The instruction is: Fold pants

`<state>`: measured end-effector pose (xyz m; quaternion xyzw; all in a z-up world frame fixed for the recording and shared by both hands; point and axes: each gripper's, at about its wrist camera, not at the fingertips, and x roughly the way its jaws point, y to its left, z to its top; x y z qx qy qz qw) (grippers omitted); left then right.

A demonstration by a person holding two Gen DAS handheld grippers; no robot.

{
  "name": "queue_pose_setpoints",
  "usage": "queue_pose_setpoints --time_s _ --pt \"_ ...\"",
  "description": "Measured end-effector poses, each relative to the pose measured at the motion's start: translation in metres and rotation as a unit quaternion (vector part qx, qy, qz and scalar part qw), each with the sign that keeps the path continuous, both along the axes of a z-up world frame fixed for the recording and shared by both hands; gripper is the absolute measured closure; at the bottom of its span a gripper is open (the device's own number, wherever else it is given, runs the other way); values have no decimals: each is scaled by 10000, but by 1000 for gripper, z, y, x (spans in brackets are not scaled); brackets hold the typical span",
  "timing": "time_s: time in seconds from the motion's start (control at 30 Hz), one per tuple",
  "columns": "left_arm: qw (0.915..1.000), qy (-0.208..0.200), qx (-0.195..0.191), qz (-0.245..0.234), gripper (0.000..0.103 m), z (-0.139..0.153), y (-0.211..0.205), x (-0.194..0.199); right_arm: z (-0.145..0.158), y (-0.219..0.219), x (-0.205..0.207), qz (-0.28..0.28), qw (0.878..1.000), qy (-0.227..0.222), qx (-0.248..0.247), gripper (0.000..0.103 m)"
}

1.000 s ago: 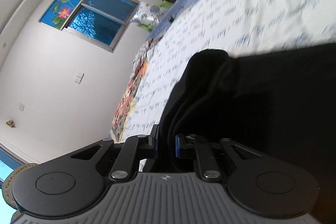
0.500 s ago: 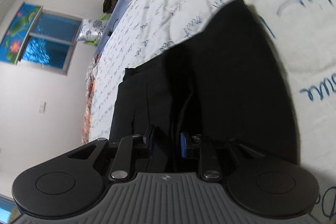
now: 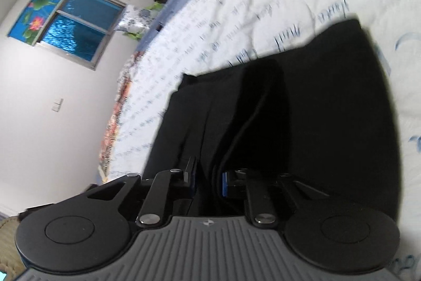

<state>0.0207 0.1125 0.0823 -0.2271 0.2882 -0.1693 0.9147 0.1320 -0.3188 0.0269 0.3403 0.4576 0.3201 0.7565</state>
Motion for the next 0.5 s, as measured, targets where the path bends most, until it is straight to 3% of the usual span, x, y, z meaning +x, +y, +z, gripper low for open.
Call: queue_pose_setpoints --time_s 0.2,0.3,0.4,0.5 --pt "9999 16 -63 -160 18 1 -9 6 24 -43 -1 -203 9986 -199 -455 87" --pt "9986 -116 -88 -508 18 6 -31 15 8 -60 3 -286 9970 72 -719 87" --pt "9935 -197 11 -1120 17 7 -64 27 -12 -64 1 -400 9978 266 -466 85" --pt "9869 446 144 -1547 17 -23 -90 49 -18 -69 -3 -631 9970 385 -213 81"
